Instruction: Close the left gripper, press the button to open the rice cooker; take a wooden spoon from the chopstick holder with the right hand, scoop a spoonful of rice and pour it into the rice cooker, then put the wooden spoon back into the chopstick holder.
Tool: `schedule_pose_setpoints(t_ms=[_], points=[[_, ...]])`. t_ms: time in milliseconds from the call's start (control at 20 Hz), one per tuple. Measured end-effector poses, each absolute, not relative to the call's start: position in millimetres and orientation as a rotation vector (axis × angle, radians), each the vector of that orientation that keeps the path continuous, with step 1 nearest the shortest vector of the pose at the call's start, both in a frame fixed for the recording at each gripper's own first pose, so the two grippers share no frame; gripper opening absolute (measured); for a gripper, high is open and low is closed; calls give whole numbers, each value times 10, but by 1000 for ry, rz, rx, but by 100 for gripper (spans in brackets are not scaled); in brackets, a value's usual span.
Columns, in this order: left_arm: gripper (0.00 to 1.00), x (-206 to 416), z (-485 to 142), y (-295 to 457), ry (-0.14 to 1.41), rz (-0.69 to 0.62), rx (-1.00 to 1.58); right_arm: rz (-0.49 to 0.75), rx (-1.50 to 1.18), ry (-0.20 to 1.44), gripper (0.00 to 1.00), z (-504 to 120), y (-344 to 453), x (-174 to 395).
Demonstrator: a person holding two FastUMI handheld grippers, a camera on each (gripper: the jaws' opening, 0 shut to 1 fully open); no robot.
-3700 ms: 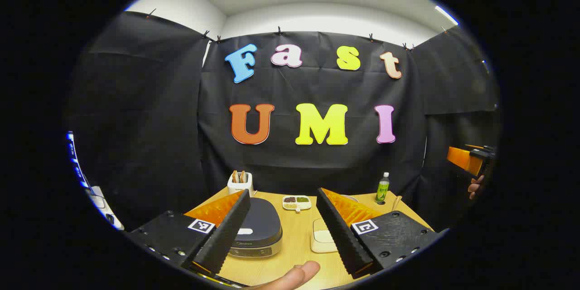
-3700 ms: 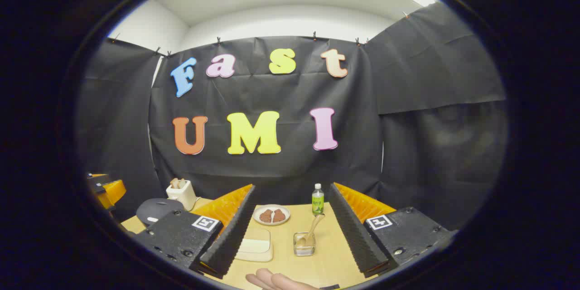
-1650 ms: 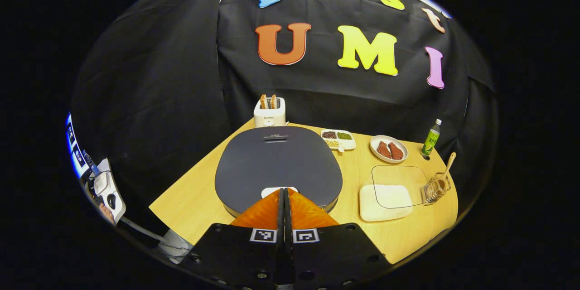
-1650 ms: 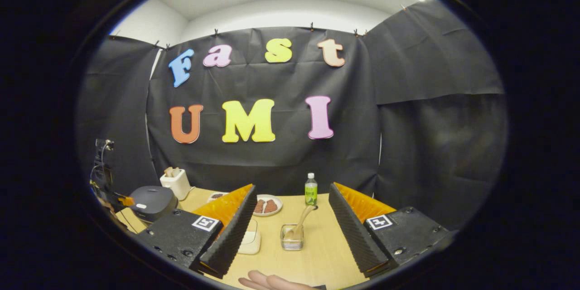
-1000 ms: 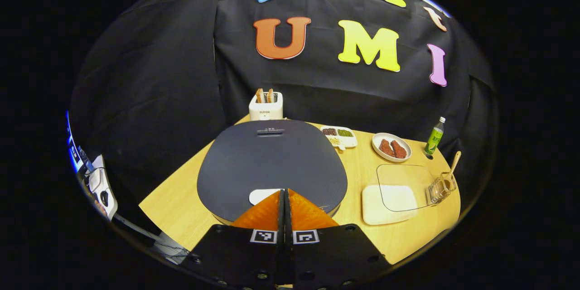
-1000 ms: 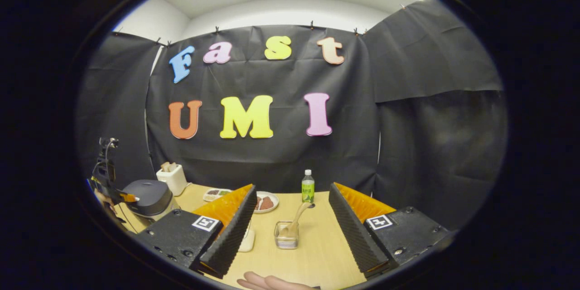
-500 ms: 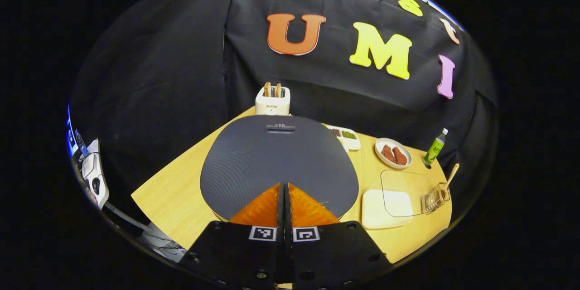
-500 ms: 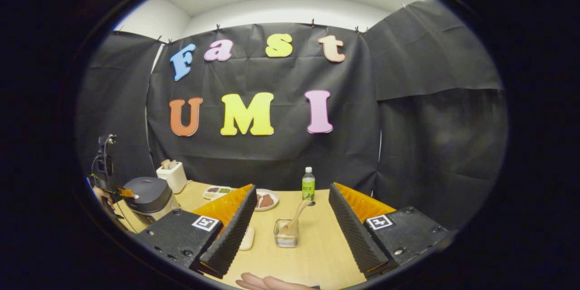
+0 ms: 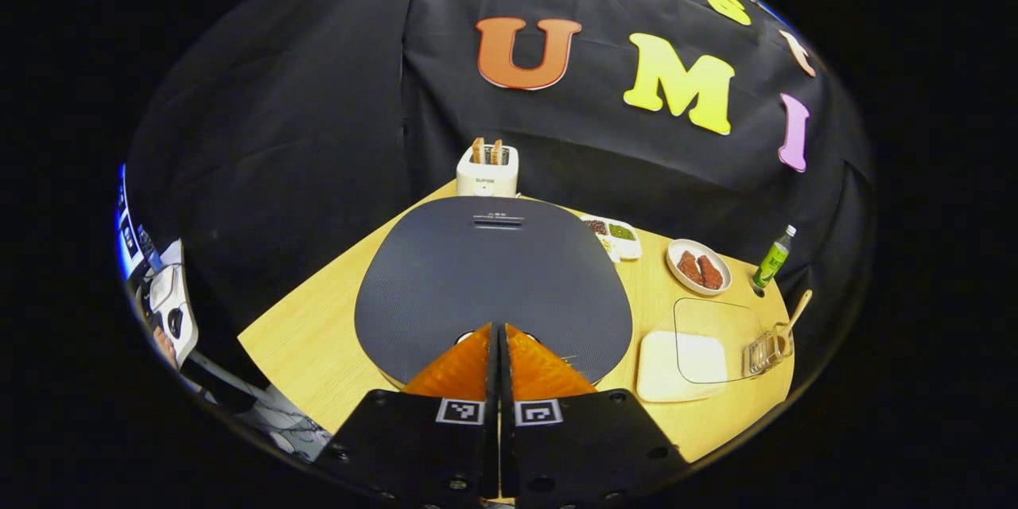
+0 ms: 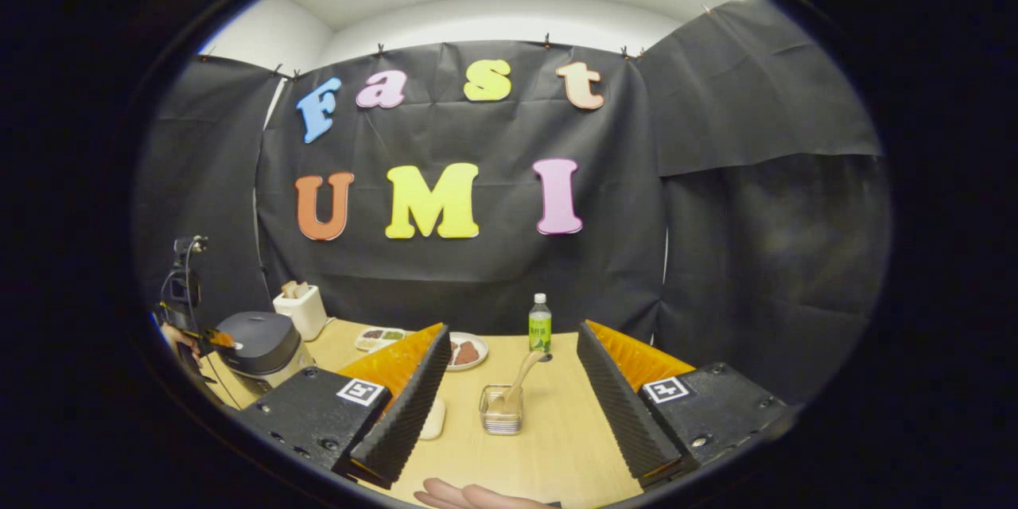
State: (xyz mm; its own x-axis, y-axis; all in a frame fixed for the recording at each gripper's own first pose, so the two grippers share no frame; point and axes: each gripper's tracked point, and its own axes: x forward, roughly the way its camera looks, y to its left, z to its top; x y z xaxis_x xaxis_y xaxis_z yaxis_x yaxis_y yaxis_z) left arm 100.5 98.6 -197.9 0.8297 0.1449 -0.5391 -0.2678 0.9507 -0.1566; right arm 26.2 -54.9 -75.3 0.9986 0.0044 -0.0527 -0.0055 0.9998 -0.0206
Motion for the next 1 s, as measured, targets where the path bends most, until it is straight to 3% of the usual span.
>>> schedule_pose_setpoints(t_ms=[100, 250, 300, 400, 650, 1000], points=[[16, 1013, -1562, 814, 449, 138, -279, 4, -12, 70, 99, -807, -550, 279], [100, 883, -888, 884, 281, 161, -246, -5, -15, 75, 100, -850, -590, 350], [94, 769, -899, 848, 307, 157, -238, -13, -24, 74, 100, -874, -618, 386], [95, 583, -825, 749, 335, 126, -201, -26, -13, 86, 100, -956, -654, 472], [95, 246, -537, 766, 222, 118, -82, -34, 28, 143, 100, -1281, -732, 809], [95, -328, -150, 814, 49, 100, -119, -39, 29, 226, 100, -1921, -866, 1589]])
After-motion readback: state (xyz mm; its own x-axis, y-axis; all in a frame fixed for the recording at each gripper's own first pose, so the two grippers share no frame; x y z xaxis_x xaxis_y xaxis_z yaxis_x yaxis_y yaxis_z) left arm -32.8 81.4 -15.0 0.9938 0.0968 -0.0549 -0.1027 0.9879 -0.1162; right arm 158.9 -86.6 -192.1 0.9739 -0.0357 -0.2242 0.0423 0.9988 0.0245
